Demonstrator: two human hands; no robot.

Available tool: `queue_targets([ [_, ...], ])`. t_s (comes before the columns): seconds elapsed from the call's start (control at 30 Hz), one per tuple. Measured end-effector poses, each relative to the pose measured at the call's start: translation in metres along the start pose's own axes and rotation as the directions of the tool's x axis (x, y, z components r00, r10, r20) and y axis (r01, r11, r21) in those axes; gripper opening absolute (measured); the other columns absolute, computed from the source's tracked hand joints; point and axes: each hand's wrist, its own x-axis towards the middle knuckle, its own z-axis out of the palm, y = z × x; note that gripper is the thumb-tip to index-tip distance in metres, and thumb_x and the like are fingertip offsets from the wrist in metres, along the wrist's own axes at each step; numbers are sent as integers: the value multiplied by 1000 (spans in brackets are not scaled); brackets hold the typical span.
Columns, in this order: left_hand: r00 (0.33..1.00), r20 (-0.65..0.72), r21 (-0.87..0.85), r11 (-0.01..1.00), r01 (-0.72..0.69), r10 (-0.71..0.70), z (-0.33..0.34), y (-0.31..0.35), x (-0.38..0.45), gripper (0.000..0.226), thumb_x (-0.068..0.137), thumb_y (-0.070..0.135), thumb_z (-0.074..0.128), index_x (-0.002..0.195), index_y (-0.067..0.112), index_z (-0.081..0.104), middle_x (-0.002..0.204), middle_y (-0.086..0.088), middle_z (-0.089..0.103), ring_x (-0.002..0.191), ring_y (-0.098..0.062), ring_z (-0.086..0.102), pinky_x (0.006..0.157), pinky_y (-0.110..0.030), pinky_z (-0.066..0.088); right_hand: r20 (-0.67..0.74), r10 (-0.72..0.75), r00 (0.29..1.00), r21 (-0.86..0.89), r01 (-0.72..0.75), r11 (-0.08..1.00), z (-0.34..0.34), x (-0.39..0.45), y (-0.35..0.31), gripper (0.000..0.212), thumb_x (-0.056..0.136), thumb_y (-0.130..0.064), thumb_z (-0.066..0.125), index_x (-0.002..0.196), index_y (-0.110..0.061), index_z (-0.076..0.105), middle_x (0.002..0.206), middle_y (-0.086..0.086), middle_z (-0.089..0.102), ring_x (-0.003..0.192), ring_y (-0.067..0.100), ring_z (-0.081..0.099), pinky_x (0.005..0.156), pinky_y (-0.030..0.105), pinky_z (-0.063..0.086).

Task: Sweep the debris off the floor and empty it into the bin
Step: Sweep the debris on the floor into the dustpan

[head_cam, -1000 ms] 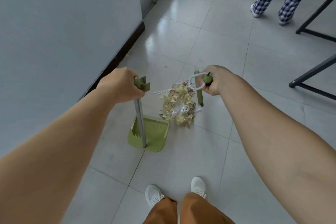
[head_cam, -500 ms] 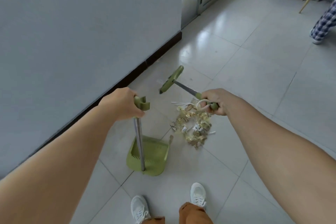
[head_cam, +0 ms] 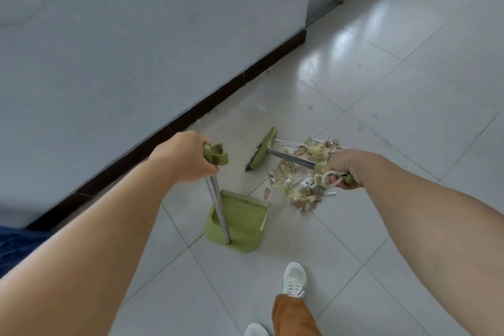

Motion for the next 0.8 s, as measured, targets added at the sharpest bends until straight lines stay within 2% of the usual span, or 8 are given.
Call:
queue_targets([
  [0.1,1000,-3,-2,1000,-11,11,8,-2,-19,13,76,29,72,80,19,67,75,1,64,65,-14,56,50,-23,39,-36,68,997,-17,-69,997,-9,-10,28,21,85,-3,52,65,-6,58,62,6,54,44,8,41,43,16,35],
  [0.17,1000,-6,-8,1000,-23,23,15,-5,-35,12,77,28,72,81,18,66,72,2,62,62,-12,54,49,-22,38,-78,69,995,-70,-75,995,-7,-22,43,16,84,-3,51,72,-12,56,70,7,52,50,10,39,47,18,33],
  [0.23,1000,-11,-24,999,-28,28,22,-12,-53,12,78,28,72,82,18,66,72,2,62,61,-12,54,50,-21,39,-134,19,991,-107,-34,994,-2,-35,55,14,82,-3,52,71,-10,56,70,11,52,50,14,39,48,21,34],
  [0.33,999,-31,-47,998,-31,29,30,-23,-78,13,78,28,72,79,18,65,71,1,62,61,-13,54,53,-24,44,-184,-60,981,-68,48,996,4,-53,66,26,84,-2,55,58,-6,51,64,11,48,49,16,39,46,19,35],
  [0.47,998,-63,-61,998,-34,30,37,-30,-103,13,77,28,73,79,18,65,72,0,64,62,-14,55,55,-26,45,-212,-91,973,-29,86,996,13,-78,80,22,83,-4,58,61,-5,55,61,11,52,48,15,44,41,14,39],
  [0.6,998,-63,-73,997,-23,19,43,-28,-115,13,77,27,73,80,18,65,74,-1,64,62,-14,56,55,-26,46,-185,-92,978,-172,60,983,23,-88,82,19,81,-8,58,62,-6,57,47,7,55,46,14,45,42,15,40],
  [0.8,997,-70,-89,996,21,-28,49,-21,-113,13,76,28,74,80,18,66,78,-3,67,68,-19,61,62,-32,53,-131,-75,989,-393,17,919,22,-83,70,24,87,-10,57,64,-4,55,55,10,52,48,17,46,44,17,39],
])
